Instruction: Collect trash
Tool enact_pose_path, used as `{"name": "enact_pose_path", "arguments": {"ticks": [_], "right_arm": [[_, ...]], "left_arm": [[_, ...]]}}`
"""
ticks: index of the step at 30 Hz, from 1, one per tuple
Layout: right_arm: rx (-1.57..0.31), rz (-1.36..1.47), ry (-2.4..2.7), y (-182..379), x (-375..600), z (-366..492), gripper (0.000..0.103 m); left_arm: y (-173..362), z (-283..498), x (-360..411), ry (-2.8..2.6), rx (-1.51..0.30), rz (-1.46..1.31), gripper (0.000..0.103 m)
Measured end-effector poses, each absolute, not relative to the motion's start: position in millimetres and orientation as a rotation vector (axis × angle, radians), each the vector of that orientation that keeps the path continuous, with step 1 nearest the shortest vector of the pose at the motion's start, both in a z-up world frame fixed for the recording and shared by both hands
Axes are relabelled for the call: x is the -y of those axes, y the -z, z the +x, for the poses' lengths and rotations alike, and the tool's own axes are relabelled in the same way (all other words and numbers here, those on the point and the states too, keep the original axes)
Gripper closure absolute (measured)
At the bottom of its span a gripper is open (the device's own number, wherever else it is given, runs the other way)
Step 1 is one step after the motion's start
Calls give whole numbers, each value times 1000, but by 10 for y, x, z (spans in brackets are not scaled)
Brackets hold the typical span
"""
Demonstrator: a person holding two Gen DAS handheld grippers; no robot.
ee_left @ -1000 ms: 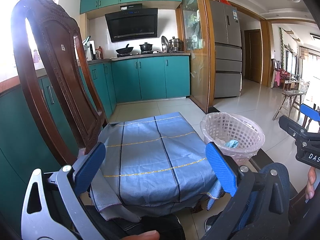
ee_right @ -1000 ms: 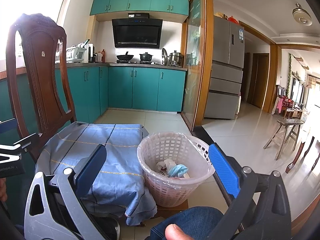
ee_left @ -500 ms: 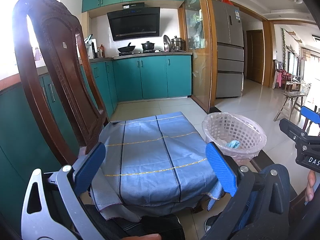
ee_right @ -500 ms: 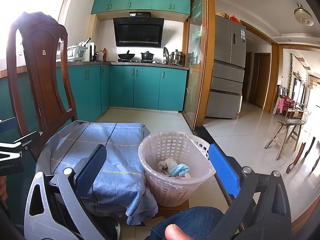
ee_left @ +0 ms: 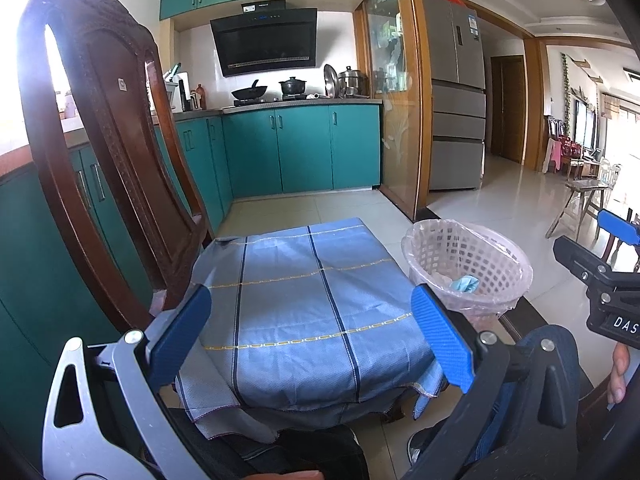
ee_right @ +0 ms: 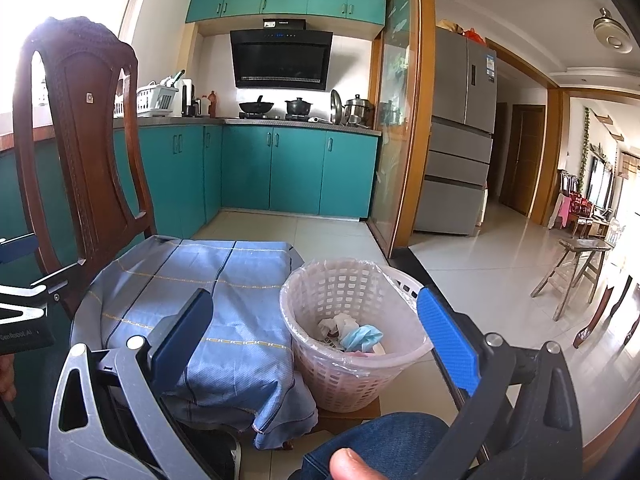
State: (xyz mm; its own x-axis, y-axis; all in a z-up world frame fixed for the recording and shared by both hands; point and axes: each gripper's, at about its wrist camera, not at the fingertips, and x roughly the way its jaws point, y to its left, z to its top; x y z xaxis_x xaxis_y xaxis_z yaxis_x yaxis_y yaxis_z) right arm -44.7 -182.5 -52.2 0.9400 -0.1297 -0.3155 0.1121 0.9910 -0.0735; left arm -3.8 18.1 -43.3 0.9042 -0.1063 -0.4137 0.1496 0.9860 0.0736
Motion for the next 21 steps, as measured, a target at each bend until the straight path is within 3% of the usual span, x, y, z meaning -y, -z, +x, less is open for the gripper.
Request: {"name": "enact_pose_path", "arguments": {"ticks": [21], "right_arm": [[-328, -1, 51, 526, 1905, -440, 4]], "left_arm": [[551, 111, -250, 85, -488, 61, 3]]}}
